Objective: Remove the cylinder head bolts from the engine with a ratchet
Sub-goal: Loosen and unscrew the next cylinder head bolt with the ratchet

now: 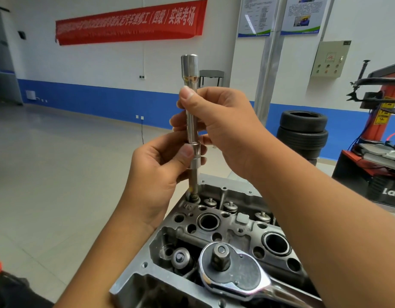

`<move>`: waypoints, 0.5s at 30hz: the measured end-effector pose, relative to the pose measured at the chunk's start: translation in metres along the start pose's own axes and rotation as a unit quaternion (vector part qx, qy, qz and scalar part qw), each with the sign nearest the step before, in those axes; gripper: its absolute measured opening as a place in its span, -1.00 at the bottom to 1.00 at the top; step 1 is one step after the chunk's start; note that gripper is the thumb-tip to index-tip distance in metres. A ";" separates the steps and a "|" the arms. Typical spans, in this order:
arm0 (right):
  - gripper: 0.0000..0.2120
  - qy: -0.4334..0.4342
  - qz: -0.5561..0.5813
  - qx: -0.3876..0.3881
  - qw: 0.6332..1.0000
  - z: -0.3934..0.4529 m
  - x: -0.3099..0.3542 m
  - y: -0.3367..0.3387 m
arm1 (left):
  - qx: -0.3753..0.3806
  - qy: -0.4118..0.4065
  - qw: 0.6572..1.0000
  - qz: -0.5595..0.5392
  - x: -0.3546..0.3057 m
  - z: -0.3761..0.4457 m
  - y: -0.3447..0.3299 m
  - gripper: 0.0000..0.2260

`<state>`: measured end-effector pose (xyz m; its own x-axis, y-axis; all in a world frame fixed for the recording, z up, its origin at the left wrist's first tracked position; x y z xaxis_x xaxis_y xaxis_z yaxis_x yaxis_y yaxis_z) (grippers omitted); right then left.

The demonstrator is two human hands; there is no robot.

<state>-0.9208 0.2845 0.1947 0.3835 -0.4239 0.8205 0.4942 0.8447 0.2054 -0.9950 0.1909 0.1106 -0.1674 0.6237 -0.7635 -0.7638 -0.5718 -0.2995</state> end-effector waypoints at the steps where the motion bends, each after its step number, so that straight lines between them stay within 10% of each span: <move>1: -0.77 0.007 0.001 -0.009 1.000 0.000 0.000 0.002 | -0.013 -0.011 1.000 0.004 0.000 0.000 0.002 -0.80; 15: -0.82 0.009 -0.024 0.011 1.000 -0.001 0.003 0.001 | -0.009 0.000 1.000 0.017 0.001 0.000 0.002 -0.75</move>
<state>-0.9184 0.2840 0.1972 0.3742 -0.4708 0.7990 0.4950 0.8299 0.2572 -0.9965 0.1902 0.1095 -0.1926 0.6031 -0.7740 -0.7468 -0.6018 -0.2831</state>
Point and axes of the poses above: each hand's wrist, its own z-axis towards the middle knuckle, its own y-axis out of the back of the hand, x = y × z, the point moved 4 cm from there along z, towards the middle knuckle, and after that the axes turned 2 degrees about y, right-handed, at the moved point
